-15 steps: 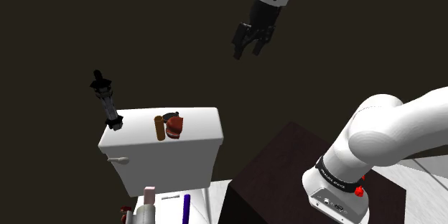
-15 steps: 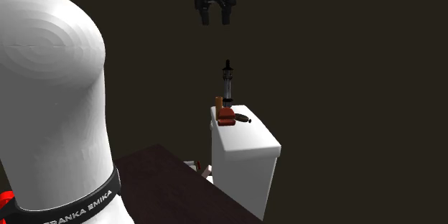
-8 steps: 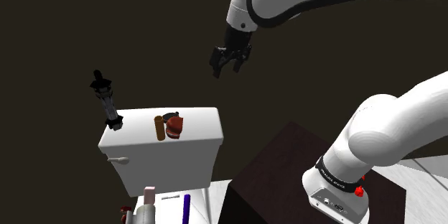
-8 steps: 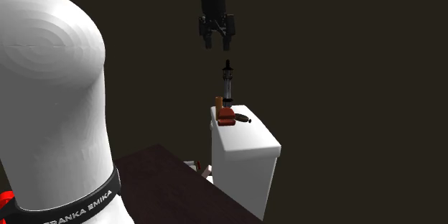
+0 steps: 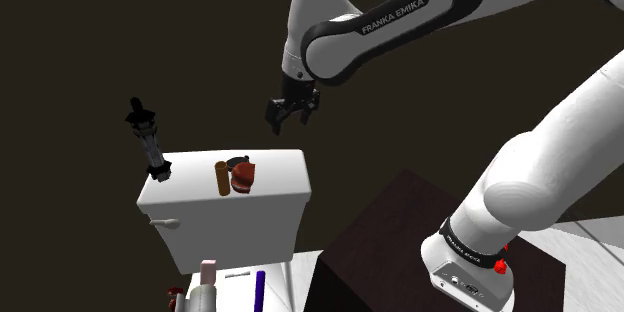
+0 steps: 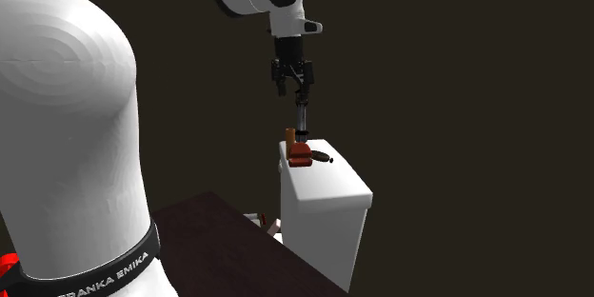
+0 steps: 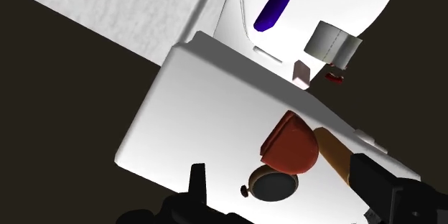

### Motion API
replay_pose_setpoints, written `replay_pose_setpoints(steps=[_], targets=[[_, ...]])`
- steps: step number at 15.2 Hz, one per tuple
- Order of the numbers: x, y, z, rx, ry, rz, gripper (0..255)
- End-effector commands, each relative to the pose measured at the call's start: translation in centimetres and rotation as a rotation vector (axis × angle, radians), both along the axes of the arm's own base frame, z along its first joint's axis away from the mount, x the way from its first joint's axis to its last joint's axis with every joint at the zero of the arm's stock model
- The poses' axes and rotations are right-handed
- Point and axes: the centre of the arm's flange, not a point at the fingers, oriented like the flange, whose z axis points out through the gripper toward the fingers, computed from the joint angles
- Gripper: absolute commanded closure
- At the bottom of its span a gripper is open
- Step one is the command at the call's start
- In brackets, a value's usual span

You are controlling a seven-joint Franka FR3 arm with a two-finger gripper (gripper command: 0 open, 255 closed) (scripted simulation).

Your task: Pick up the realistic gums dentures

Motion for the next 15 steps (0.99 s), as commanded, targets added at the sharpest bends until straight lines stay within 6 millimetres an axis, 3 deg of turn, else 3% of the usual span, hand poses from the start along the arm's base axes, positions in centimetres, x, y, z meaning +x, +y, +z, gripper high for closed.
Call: replay_pose_setpoints(steps=[1,15], targets=[[1.3,1.6,-2.0,-0.005,0.007,-0.001,0],[9.6,8.5,-17.7,-0.046,0.065,-0.013,0]])
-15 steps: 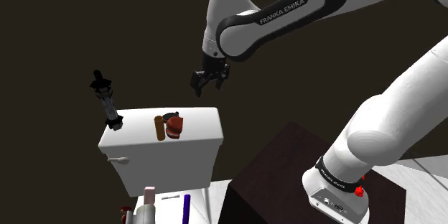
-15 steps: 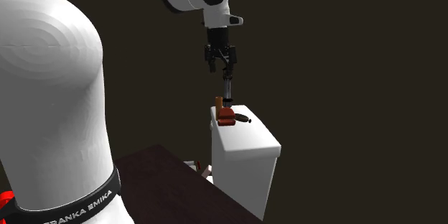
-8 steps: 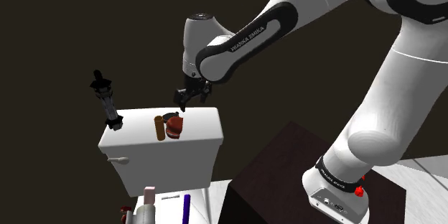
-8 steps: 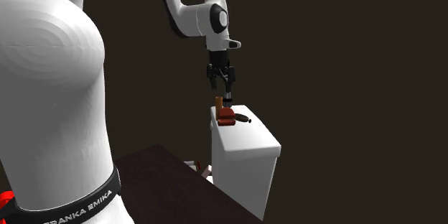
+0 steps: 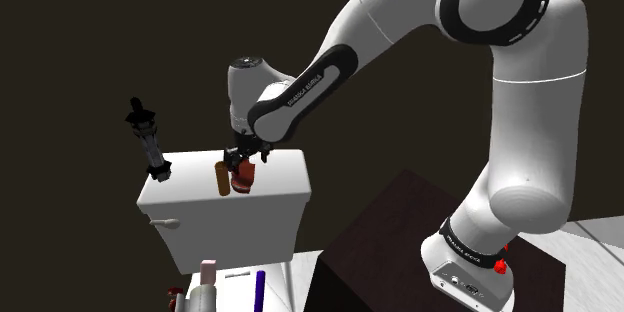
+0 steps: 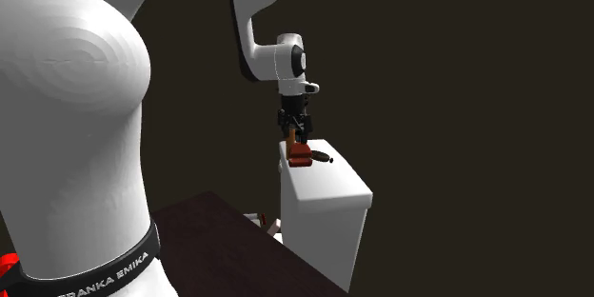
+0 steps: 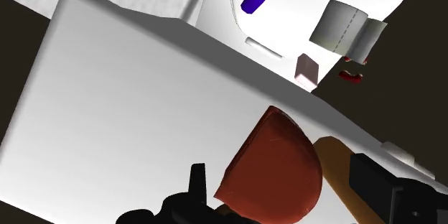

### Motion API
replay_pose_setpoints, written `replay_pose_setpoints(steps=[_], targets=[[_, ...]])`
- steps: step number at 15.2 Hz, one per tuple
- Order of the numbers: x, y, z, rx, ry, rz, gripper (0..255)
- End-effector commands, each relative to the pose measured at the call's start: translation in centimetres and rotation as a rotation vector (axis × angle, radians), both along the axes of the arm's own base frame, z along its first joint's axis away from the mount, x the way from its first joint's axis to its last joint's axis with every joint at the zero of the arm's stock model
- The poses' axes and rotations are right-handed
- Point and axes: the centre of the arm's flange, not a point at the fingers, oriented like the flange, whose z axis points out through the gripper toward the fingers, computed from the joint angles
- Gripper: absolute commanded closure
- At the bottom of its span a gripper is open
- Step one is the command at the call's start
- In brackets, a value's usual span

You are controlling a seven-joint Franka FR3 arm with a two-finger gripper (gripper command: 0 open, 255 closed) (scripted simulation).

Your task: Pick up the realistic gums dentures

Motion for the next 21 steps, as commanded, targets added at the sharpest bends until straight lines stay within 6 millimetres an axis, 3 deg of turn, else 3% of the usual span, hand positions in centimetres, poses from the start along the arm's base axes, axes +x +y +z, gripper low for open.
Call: replay_pose_setpoints(steps=[1,9,11,12,21], targets=[[0.9,0.9,-2.4,-0.007,0.008,-0.002,0],[1.0,1.0,-6.6,-0.007,0.009,-0.002,0],[1.0,1.0,-6.6,-0.007,0.009,-0.002,0],[1.0,1.0,-6.5,-0.007,0.009,-0.002,255],[1.0,1.0,-6.6,-0.007,0.009,-0.002,255]])
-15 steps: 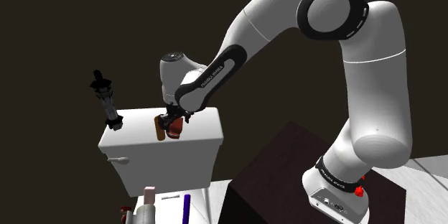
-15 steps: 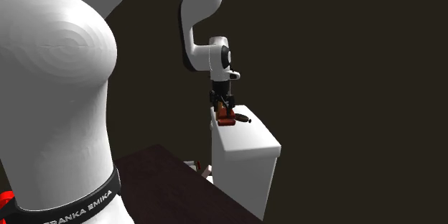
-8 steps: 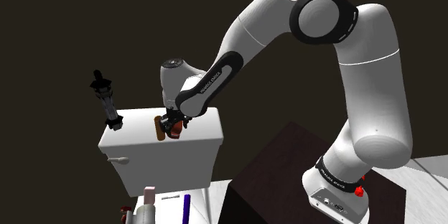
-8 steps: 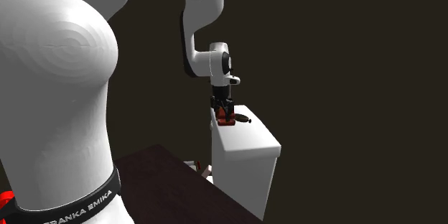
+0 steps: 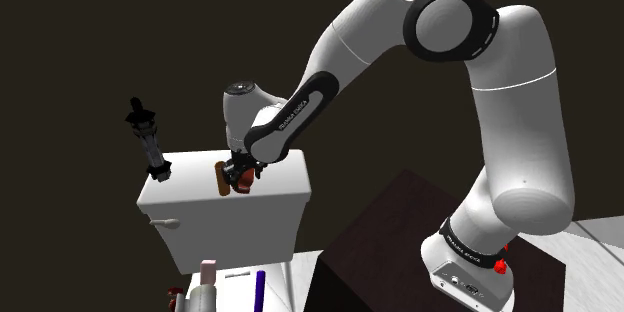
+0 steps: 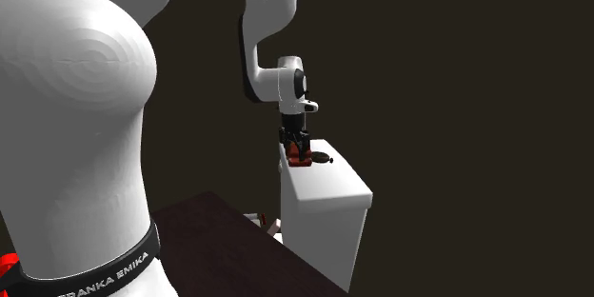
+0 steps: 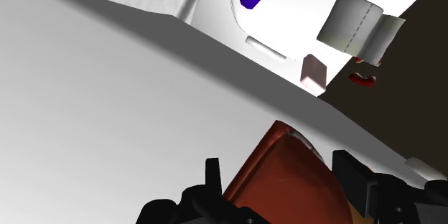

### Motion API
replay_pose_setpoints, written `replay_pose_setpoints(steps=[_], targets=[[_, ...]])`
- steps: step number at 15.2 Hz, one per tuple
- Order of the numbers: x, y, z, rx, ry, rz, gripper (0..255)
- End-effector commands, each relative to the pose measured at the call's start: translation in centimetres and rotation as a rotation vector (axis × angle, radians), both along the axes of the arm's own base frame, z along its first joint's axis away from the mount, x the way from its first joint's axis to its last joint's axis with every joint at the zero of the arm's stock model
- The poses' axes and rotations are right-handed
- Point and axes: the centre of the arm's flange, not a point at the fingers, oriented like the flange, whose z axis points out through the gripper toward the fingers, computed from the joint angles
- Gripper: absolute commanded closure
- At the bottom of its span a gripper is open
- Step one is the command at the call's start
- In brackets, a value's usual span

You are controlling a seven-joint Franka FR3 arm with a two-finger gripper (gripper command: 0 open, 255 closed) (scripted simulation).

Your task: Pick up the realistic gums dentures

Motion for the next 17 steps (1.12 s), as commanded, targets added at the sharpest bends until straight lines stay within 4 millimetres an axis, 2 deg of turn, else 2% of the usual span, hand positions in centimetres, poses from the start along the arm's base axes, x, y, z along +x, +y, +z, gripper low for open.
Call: replay_pose_setpoints(steps=[1,15,17], targets=[[0.0,-0.1,0.4,-0.001,0.002,-0.001,255],[0.0,-0.1,7.7,-0.001,0.002,-0.001,255],[0.0,-0.1,7.8,-0.001,0.002,-0.001,255]])
